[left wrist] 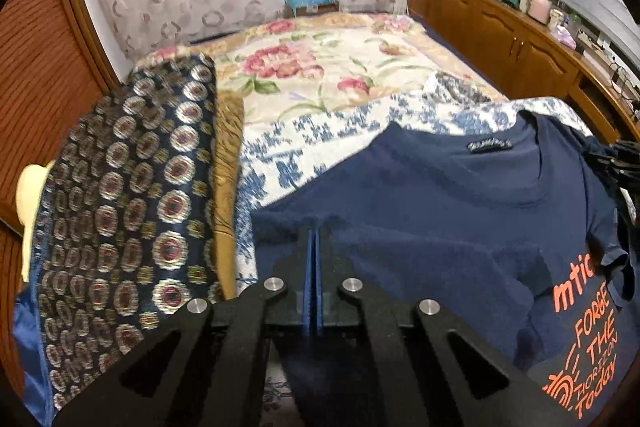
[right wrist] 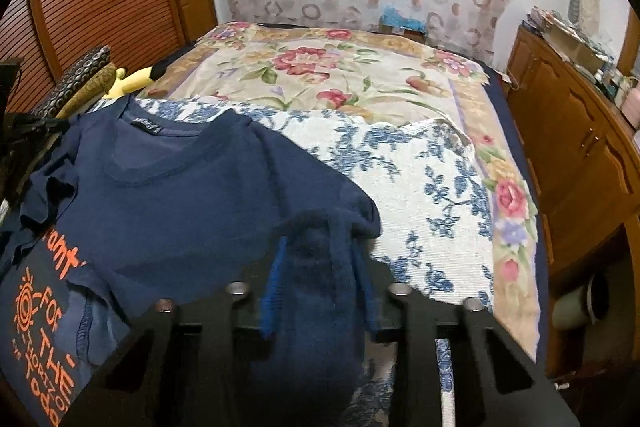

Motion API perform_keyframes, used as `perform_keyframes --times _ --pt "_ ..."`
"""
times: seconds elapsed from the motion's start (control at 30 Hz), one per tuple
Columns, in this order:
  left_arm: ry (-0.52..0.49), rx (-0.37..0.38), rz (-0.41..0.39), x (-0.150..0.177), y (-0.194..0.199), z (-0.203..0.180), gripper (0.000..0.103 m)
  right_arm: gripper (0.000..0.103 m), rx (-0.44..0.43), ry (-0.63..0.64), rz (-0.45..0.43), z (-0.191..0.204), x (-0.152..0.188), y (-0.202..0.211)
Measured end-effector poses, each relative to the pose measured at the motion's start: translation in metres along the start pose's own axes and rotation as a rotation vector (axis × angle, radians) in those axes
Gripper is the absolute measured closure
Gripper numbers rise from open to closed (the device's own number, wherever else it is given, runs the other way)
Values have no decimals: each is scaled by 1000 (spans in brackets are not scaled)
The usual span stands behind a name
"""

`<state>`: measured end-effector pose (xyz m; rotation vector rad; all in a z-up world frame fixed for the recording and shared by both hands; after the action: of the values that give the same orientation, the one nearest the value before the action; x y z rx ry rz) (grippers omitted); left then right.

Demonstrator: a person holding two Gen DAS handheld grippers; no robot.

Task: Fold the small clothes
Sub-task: 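Grasp the T-shirt hem with the left gripper while the right gripper grasps the hem, then lift the navy T-shirt by its hem with both grippers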

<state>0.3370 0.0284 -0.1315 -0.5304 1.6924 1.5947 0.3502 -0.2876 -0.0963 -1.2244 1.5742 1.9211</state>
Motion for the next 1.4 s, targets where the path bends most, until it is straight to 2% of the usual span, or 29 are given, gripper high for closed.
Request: perform_keyframes --times 0.03,0.1,0.27,0.47,0.67,0.8,0.9,0.97,1.03,1.1,1.17,1.3,1.4 --pt "1 -2 -12 -2 4 1 101 94 -4 8 2 2 0 0" --pt "5 -2 -38 -8 12 3 101 97 -18 19 -6 5 -1 4" --pt "12 8 -123 -28 41 3 102 98 -28 23 -109 9 -21 36" --pt "24 18 -255 -61 92 2 102 98 -21 47 -237 18 -57 95" --pt "37 14 -385 -111 145 5 102 98 -11 88 -348 32 -103 156" --pt "35 -7 -480 -149 190 13 102 98 17 98 -425 35 -139 197" --pt "29 -53 -544 -179 217 27 102 98 48 105 -471 35 -170 221" --pt "39 -82 -580 -197 229 41 102 99 121 124 -495 29 -191 228" --pt "55 -107 -587 -209 230 55 102 99 150 101 -476 19 -202 223" --pt "70 -110 -566 -206 224 63 102 99 188 109 -446 15 -198 213" --pt "61 -111 -549 -192 217 62 102 99 195 118 -421 19 -179 205" --pt "43 -86 -481 -139 198 51 102 99 169 134 -363 41 -129 198" --pt "46 -57 -427 -93 187 38 102 99 137 132 -314 53 -80 198"
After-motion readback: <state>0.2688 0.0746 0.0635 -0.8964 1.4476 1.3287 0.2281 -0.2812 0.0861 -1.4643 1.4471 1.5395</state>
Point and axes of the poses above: each gripper's, at about its wrist camera, not at the fingertips, and y roughly against the way its jaws point, z to its left, x to its underside, the point moved 9 cm from there along -y, roughly the way its jaws point, and after that the axes turned 11 degrees about -z, right-handed, at the moved point
